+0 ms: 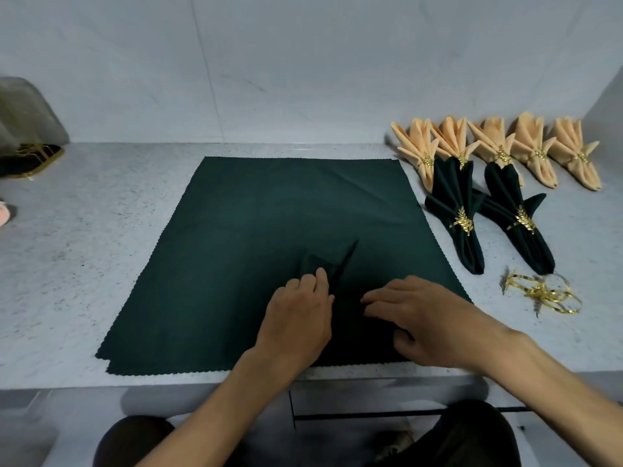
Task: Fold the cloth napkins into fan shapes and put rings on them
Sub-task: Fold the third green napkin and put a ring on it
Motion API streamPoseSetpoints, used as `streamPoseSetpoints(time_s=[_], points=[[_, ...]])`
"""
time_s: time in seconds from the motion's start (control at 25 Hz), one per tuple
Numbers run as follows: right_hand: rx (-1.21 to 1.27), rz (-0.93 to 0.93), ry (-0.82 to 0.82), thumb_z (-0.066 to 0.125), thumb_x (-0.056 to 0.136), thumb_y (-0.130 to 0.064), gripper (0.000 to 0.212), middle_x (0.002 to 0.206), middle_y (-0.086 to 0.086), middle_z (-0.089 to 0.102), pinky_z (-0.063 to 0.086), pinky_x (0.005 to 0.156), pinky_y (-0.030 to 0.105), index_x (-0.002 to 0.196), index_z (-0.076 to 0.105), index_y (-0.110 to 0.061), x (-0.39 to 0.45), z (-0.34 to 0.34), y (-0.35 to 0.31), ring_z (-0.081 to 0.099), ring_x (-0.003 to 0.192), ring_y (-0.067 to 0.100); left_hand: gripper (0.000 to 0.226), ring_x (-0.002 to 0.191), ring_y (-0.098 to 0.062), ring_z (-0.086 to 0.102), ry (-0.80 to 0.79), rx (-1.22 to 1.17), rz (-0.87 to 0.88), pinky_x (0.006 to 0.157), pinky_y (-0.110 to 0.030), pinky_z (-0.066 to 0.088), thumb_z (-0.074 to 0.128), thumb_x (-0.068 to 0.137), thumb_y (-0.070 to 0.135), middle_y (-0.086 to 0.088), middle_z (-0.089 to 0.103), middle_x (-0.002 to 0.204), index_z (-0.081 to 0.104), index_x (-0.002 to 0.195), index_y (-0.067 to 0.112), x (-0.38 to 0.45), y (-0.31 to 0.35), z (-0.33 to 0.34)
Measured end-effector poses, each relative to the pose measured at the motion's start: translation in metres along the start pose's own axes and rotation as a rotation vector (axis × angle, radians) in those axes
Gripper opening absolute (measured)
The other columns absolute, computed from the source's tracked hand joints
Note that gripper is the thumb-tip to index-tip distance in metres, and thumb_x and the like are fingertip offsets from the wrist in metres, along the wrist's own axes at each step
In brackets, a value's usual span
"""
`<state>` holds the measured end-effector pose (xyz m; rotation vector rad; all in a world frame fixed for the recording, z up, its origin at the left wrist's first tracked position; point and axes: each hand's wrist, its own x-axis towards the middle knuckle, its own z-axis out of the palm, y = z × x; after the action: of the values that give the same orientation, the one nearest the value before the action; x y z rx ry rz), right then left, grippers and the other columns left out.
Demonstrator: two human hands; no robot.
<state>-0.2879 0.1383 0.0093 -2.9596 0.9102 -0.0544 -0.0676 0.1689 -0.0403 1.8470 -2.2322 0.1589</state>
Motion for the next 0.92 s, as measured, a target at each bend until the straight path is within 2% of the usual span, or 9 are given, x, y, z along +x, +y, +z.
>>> streamPoseSetpoints(time_s=[0.12,0.2,0.28,0.36,0.48,0.64,0.72,0.8,0.92], points=[[0.167,0.044,0.137,0.049,0.081,-0.02,0.028,0.099,-0.016,0.07,0.044,0.095,0.025,0.095,0.072,-0.027,0.022,-0.001,0.005,0.056,0.109,0.005,0.034,0.07,-0.018,0.057,0.028,-0.151,-0.032,0.06,-0.029,0.047,0.058,0.095,0.021,-0.004,0.064,0.087,0.062,0.125,0.006,0.0,-0.001,-0.003],[0.425,0.201,0.163,0.058,0.086,-0.016,0.022,0.086,-0.015,0.069,0.046,0.08,0.02,0.096,0.07,-0.031,0.039,-0.005,0.015,0.061,0.087,0.005,0.023,0.067,-0.012,0.053,0.076,-0.386,-0.062,0.063,-0.03,0.045,0.046,0.102,0.03,0.001,0.06,0.079,0.066,0.096,0.02,0.001,-0.005,-0.015],[0.578,0.3,0.184,0.067,0.088,-0.016,0.02,0.075,-0.013,0.062,0.042,0.067,0.018,0.097,0.064,-0.034,0.052,-0.003,0.021,0.056,0.069,0.004,0.038,0.063,-0.008,0.049,0.003,-0.607,-0.106,0.062,-0.025,0.036,0.039,0.102,0.045,0.007,0.053,0.069,0.055,0.071,0.029,0.0,-0.01,-0.025],[0.656,0.35,0.232,0.072,0.087,-0.017,0.021,0.071,-0.011,0.059,0.04,0.065,0.016,0.095,0.061,-0.034,0.06,0.004,0.023,0.051,0.063,0.004,0.029,0.071,-0.004,0.051,-0.059,-0.588,-0.076,0.068,-0.021,0.038,0.047,0.096,0.054,0.011,0.056,0.079,0.066,0.09,0.032,-0.001,-0.016,-0.03],[0.686,0.414,0.293,0.078,0.081,-0.019,0.025,0.078,-0.014,0.064,0.042,0.064,0.013,0.091,0.06,-0.033,0.067,0.012,0.022,0.055,0.063,0.004,0.034,0.08,-0.001,0.05,-0.03,-0.492,-0.053,0.075,-0.016,0.036,0.057,0.095,0.043,0.015,0.055,0.091,0.064,0.123,0.024,-0.004,-0.022,-0.02],[0.616,0.458,0.298,0.083,0.077,-0.022,0.023,0.076,-0.01,0.063,0.041,0.061,0.018,0.08,0.061,-0.028,0.072,0.017,0.02,0.053,0.062,0.004,0.028,0.078,-0.003,0.046,0.025,-0.494,0.039,0.075,-0.016,0.037,0.059,0.096,0.028,0.018,0.046,0.088,0.063,0.123,0.026,-0.008,-0.022,-0.02],[0.434,0.477,0.367,0.081,0.076,-0.027,0.023,0.078,-0.01,0.057,0.04,0.063,0.024,0.077,0.057,-0.025,0.073,0.02,0.014,0.05,0.067,0.007,0.027,0.078,-0.005,0.047,0.018,-0.499,0.034,0.074,-0.02,0.041,0.059,0.096,0.026,0.014,0.048,0.089,0.066,0.122,0.028,-0.009,-0.025,-0.019],[0.172,0.537,0.533,0.078,0.077,-0.029,0.025,0.074,-0.01,0.051,0.039,0.062,0.03,0.075,0.054,-0.022,0.069,0.024,0.0,0.047,0.067,0.014,0.026,0.078,-0.008,0.049,-0.03,-0.474,-0.022,0.072,-0.023,0.045,0.054,0.099,0.025,0.009,0.048,0.091,0.068,0.121,0.027,-0.011,-0.017,-0.022],[0.186,0.628,0.605,0.069,0.086,-0.033,0.027,0.058,-0.009,0.053,0.039,0.062,0.032,0.068,0.054,-0.02,0.054,0.022,-0.025,0.049,0.054,0.015,0.026,0.073,-0.014,0.051,-0.098,-0.458,-0.209,0.064,-0.026,0.044,0.044,0.099,0.015,0.0,0.052,0.092,0.069,0.102,0.013,-0.002,0.012,-0.031]])
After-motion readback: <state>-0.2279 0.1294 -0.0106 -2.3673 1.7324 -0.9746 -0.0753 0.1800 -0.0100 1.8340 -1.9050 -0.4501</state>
